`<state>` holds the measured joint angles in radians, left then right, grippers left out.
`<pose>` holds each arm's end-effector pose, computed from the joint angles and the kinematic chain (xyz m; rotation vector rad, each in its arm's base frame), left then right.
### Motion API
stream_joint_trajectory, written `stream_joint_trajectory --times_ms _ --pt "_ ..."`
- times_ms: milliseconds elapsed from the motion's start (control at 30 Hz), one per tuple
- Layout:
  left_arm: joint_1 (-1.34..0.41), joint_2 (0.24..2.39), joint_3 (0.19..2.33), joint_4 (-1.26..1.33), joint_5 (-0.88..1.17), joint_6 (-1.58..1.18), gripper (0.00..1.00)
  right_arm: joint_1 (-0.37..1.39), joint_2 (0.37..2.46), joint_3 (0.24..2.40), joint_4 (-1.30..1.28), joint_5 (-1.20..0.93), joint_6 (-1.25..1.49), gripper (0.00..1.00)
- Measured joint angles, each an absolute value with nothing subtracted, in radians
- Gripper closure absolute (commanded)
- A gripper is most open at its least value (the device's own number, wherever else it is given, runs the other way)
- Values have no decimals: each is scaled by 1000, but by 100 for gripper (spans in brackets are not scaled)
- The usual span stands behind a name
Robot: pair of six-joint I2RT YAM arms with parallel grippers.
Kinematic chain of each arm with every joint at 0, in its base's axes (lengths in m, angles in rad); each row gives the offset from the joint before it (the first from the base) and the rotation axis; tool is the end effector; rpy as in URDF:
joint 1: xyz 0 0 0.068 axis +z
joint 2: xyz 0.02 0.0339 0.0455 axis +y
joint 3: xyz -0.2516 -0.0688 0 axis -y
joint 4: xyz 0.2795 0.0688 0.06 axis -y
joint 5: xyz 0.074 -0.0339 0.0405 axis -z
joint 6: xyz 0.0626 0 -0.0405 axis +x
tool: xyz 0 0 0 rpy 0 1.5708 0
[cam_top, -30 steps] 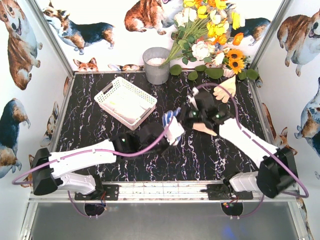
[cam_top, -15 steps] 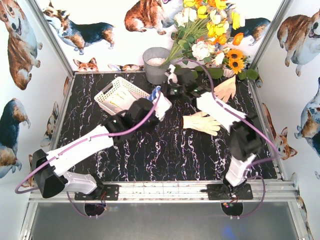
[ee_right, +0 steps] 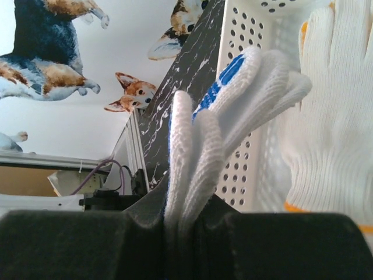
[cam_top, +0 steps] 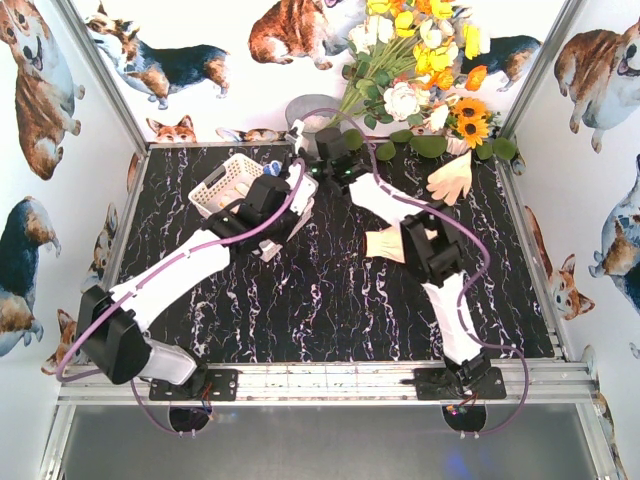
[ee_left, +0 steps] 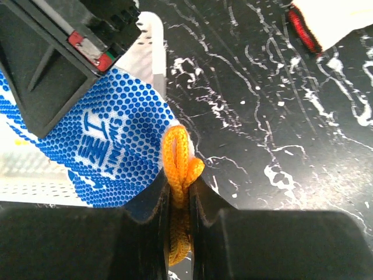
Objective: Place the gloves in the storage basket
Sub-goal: Place the glove in the bin.
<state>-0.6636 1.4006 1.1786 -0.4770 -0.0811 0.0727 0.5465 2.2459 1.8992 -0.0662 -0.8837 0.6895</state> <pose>0.2927 -0.2225 0.2707 0.7791 2.1392 -0.2204 0.4573 0.3348 0.2257 -0.5024 2.1614 1.6203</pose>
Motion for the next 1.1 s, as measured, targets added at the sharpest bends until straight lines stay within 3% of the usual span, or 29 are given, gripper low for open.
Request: stream_joint_trajectory --times_ms 500,1100 --pt "-535 1523 1190 -414 -102 64 100 564 2606 2318 60 -984 697 100" --pt "-523 1687 1215 -408 -62 49 100 570 2621 2268 -57 -931 567 100"
